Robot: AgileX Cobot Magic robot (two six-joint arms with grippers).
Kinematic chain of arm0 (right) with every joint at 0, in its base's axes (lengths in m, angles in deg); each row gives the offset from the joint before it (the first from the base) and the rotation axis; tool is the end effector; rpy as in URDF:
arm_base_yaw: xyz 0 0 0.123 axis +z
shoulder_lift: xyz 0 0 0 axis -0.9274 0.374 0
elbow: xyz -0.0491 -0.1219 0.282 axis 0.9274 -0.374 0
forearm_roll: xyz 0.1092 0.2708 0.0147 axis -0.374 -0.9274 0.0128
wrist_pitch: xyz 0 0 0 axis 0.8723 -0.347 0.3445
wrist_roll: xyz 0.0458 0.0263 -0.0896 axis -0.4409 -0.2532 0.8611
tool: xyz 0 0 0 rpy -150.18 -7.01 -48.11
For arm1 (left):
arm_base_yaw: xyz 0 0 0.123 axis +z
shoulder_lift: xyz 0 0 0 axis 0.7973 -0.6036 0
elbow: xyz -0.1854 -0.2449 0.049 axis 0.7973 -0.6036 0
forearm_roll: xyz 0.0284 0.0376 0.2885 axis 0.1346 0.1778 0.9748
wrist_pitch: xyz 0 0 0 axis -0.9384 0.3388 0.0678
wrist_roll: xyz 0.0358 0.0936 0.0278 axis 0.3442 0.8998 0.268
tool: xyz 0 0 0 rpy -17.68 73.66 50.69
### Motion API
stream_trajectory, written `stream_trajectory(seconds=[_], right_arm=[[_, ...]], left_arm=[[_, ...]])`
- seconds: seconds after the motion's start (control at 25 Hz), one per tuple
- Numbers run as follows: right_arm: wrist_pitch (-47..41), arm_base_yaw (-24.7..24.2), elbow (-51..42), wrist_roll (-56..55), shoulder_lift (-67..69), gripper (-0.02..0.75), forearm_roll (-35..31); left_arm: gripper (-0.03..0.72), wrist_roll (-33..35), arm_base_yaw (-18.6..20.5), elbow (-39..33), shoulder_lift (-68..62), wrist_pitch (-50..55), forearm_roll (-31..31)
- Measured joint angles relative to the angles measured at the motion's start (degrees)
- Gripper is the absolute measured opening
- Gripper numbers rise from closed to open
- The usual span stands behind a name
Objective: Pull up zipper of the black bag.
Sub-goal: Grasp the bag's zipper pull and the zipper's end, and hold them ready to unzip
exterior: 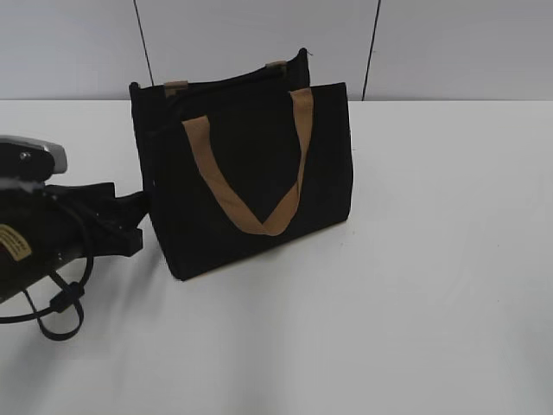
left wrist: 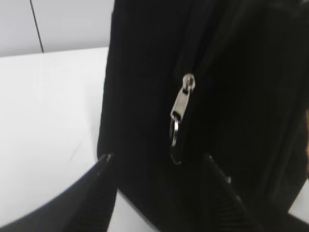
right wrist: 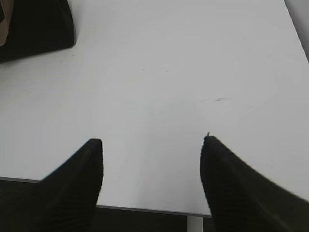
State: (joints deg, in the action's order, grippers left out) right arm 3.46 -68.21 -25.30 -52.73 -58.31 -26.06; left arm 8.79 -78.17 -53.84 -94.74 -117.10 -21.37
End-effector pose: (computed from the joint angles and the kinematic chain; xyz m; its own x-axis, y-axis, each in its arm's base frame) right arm 0.0177 0.0094 0.2791 -0.4882 -0.0981 -0.8672 -0.1254 0.9912 -0.0416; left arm 0.2591 -0.1164 0.1247 -0.2734 0.0821 -0.9584 0.3699 0.9287 -0.0260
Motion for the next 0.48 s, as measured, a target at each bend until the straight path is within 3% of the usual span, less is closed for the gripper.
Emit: stream_trajectory(seconds=[0.32, 0.48], right_arm=[[0.0, 0.0, 0.0, 0.0, 0.0, 0.483, 0.0], [0.0, 0.0, 0.0, 0.0, 0.0, 0.483, 0.0]], left_arm=[[0.421, -0.6, 1.7, 1.3, -7.9, -2.3, 3.2], [0.399, -4.4, 5.3, 2.7, -8.5, -2.5, 9.3]])
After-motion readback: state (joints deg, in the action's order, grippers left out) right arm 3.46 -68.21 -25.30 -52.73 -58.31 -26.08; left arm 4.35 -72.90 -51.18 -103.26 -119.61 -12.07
